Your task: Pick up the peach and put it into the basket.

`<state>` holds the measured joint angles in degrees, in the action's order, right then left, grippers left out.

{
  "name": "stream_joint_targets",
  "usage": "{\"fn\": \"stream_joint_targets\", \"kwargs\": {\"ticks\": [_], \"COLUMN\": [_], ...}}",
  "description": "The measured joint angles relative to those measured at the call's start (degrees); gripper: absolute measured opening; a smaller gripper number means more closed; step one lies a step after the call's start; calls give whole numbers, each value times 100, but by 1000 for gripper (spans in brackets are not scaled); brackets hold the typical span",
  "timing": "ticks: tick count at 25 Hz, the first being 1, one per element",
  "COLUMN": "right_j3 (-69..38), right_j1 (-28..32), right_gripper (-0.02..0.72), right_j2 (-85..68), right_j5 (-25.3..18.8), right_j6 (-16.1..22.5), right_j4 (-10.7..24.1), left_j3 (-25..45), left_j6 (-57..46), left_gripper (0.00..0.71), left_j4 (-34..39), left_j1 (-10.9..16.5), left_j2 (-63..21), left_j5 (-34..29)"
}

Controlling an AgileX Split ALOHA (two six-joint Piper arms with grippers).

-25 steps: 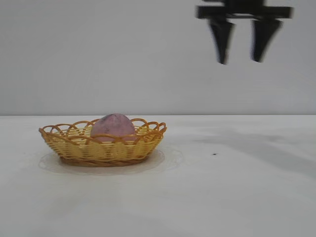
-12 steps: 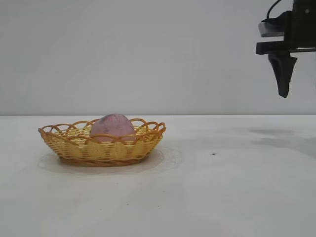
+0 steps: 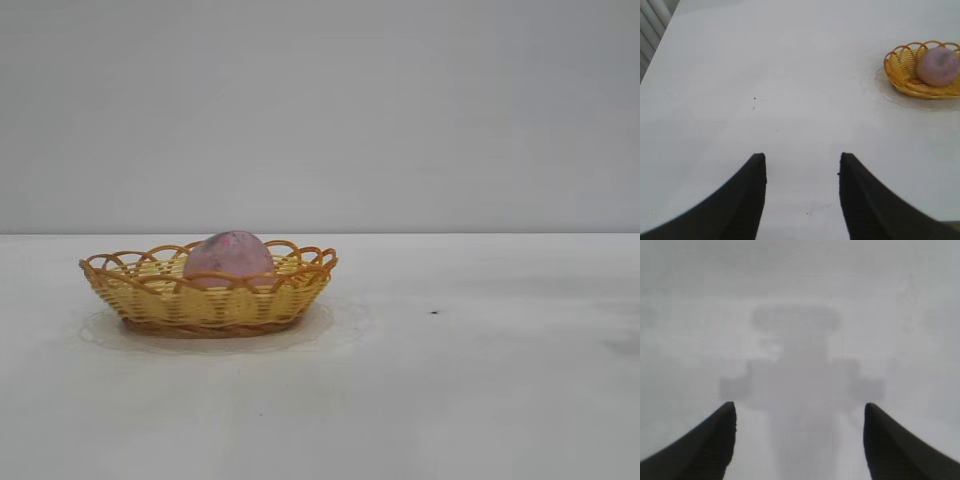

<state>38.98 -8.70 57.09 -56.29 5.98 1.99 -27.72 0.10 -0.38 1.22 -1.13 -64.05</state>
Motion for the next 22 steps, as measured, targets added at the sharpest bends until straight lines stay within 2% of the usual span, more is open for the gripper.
{"fn": "stream_joint_targets", "kwargs": {"ticks": [6, 11, 22], "right_j3": [-628, -1047, -1074], "right_j1": [0, 0, 0], "right_gripper": [461, 461, 461], "right_j2": [-1834, -2796, -4969], "right_j5": [-554, -733, -827], "right_j6": [23, 25, 25], "right_j4": [-21, -44, -92], "left_j3": [0, 0, 0], "left_j6": [0, 0, 0], "left_gripper": [335, 335, 335], "left_j4": [0, 0, 0], "left_j1": [0, 0, 0], "left_j2": [0, 0, 0], "left_j5": [0, 0, 0]}}
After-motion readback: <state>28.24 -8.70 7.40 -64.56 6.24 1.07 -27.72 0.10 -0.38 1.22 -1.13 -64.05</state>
